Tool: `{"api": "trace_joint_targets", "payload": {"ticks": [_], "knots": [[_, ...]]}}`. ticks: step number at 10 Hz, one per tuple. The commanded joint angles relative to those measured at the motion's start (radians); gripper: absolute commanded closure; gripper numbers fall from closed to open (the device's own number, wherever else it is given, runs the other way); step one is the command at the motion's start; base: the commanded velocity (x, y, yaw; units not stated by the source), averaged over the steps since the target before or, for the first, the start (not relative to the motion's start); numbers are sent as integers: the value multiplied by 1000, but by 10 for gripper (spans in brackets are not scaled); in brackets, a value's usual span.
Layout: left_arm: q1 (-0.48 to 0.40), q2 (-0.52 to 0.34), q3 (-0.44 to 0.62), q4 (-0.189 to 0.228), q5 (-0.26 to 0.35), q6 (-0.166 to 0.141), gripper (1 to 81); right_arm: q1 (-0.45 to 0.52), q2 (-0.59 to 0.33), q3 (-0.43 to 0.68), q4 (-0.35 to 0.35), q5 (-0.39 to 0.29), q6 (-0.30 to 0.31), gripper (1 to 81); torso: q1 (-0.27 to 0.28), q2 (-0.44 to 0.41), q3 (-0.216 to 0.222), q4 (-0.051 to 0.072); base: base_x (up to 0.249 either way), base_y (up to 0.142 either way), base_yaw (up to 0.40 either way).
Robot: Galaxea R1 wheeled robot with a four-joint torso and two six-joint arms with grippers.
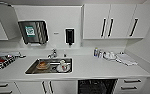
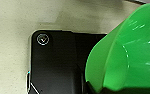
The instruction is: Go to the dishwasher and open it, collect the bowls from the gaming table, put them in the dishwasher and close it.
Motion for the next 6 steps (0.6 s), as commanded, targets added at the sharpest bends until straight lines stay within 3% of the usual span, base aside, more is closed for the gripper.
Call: {"api": "trace_joint_targets", "payload": {"ticks": [1, 5, 6], "knots": [[-52, -11, 11, 11, 38, 8, 811, 50, -11, 3, -4, -70, -5, 811, 0, 0, 0, 0, 96, 0, 0], [-52, -12, 23, 12, 37, 9, 811, 54, -15, 7, -4, -77, -5, 811, 1, 0, 0, 0, 0, 0, 0], [-44, -29, 50, 24, -7, 9, 811, 54, -18, 9, -2, -79, -5, 811, 0, 0, 0, 0, 0, 0, 0]]}}
